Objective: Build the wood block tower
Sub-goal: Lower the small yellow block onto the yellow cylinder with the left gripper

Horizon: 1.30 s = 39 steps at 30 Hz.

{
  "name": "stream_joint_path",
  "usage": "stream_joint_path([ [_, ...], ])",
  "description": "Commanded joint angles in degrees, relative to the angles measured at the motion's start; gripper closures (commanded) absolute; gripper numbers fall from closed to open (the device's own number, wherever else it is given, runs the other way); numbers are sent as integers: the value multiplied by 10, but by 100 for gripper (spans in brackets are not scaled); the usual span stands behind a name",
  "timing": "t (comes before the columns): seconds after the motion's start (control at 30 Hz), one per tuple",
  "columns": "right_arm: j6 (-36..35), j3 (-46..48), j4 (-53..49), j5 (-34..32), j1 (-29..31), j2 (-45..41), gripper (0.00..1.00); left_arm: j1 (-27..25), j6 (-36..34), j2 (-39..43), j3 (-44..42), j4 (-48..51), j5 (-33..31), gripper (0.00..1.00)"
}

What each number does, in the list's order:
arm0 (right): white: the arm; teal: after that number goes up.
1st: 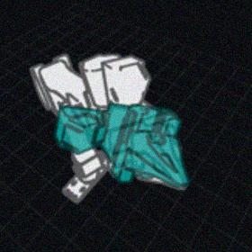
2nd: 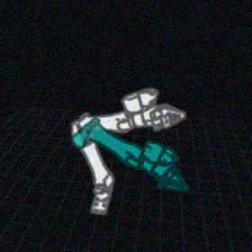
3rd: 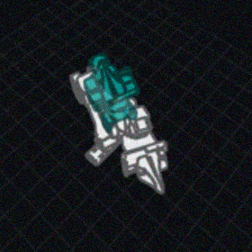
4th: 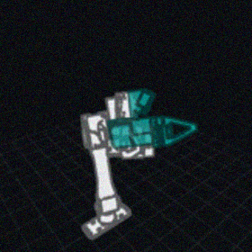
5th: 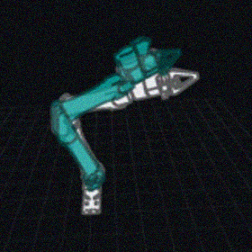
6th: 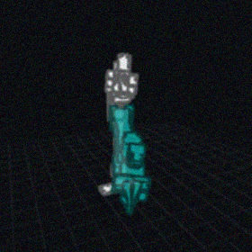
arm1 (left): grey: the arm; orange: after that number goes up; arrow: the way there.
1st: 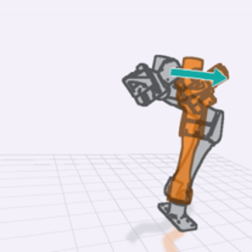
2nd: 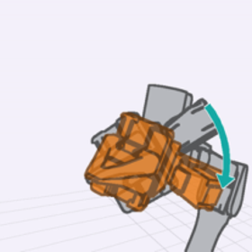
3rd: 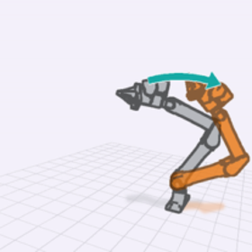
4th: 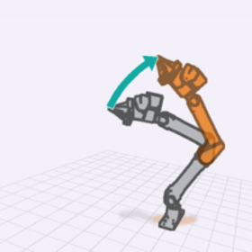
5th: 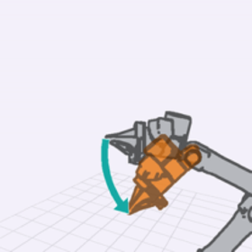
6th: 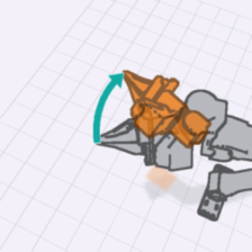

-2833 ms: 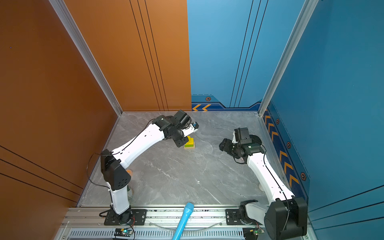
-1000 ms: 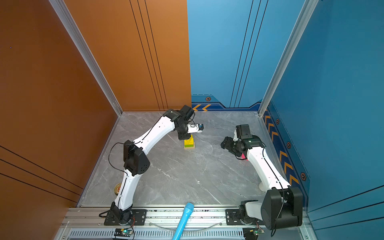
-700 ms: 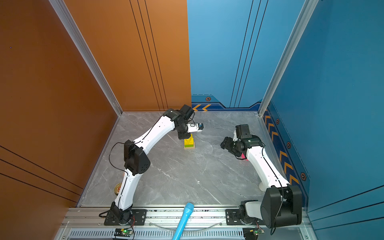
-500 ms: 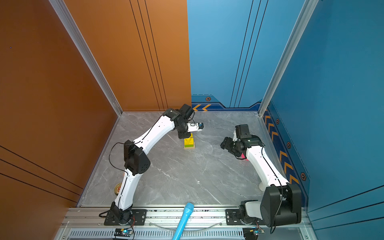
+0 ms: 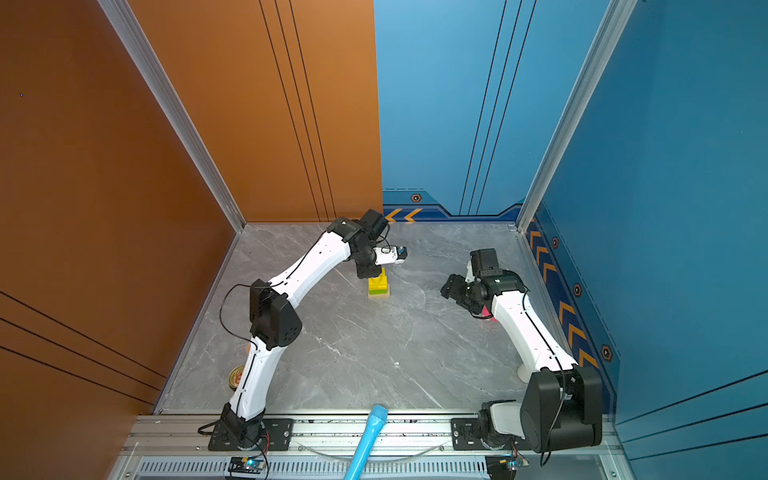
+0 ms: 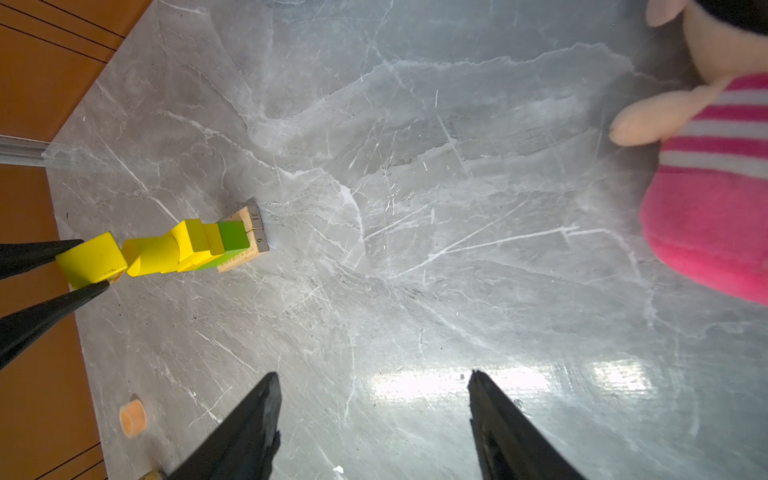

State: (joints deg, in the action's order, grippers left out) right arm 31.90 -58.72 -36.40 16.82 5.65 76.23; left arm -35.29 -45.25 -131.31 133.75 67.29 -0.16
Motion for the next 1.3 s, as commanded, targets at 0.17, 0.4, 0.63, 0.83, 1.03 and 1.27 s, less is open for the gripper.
stream_joint_path([
  [0.17,-7,-1,-1,12,-3,8,27,5,-8,-12,10,0,-7,64],
  [0.4,-7,-1,0,12,-3,9,27,5,-7,-14,10,-3,-6,64],
  [0.63,-6,0,0,11,-3,10,27,4,-5,-16,10,-5,-5,64],
  [0.83,-6,0,0,11,-3,9,27,4,-4,-17,12,-6,-5,64],
  [1.03,-6,0,0,11,-3,9,27,3,-2,-18,12,-9,-5,64],
  [1.27,-6,1,0,12,-3,10,27,3,1,-18,12,-13,-8,64],
])
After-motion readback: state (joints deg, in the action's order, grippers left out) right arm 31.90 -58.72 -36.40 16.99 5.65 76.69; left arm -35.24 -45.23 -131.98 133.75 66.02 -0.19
